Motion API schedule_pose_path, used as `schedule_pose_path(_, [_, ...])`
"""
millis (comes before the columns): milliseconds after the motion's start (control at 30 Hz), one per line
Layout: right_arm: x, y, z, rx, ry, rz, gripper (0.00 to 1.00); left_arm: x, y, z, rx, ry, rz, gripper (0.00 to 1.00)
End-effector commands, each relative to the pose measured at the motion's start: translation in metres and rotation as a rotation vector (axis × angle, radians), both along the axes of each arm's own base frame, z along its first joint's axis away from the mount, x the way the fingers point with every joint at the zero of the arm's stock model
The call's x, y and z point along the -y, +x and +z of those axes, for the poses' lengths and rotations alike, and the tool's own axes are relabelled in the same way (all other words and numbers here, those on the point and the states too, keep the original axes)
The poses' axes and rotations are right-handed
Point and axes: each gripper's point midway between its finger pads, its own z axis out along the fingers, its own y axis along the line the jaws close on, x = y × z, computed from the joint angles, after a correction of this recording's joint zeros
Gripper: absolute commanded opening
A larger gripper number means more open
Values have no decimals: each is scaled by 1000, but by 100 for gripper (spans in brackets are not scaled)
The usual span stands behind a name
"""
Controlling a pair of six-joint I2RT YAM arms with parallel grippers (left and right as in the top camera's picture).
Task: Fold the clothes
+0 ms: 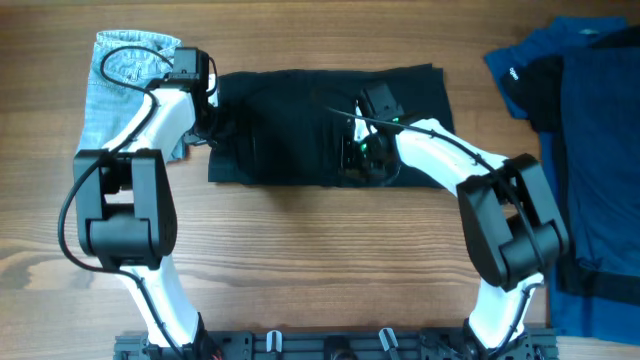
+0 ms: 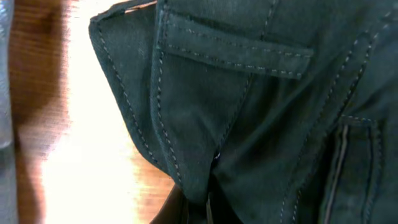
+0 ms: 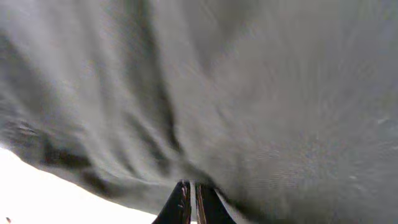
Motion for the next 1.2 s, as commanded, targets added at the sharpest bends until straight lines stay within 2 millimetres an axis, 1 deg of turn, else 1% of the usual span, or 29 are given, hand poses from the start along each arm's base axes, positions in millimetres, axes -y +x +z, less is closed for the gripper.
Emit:
schedule_pose_path(0, [-6,26,35,133,9,-6,5,-3,14,40,90,3,5,4])
schedule_pose_path(67, [-7,28,36,145,14,-5,5,-3,16,49,108,1,6,4])
schedule_pose_path(167, [-8,33,37,164,21,-12,5,-3,20,71,143,0,9,4])
schedule_pose_path(267, [-7,32,35,150,16,-32,4,-2,24,90,172,-3,7,4])
schedule_pose_path(367, [-8,24,29,126,10,-37,4,4,26,110,199,-11,-4,6])
schedule_pose_path(533, [-14,6,14,90,1,-21,4,13,31,146,247,-27,-23,6])
schedule_pose_path(667, [-30,1,11,119,25,0,4,26,32,160,267,-50,-50,6])
schedule_pose_path(767, [-40,2,13,155,36,16,4,26,32,165,277,-50,-51,6])
schedule_pose_path(867, [-39,17,15,210,20,-51,4,26,30,167,272,-61,-24,4])
schedule_pose_path(933, [-40,23,18,237,24,-68,4,26,30,169,277,-63,-20,4])
schedule_pose_path(1000, [-38,24,16,230,13,-97,4,26,29,174,288,-63,-20,4])
schedule_pose_path(1067, [-36,23,11,218,9,-113,4,26,28,182,306,-65,-21,4])
schedule_pose_path(1167, [-42,21,-1,201,14,-107,4,27,26,192,324,-81,5,4])
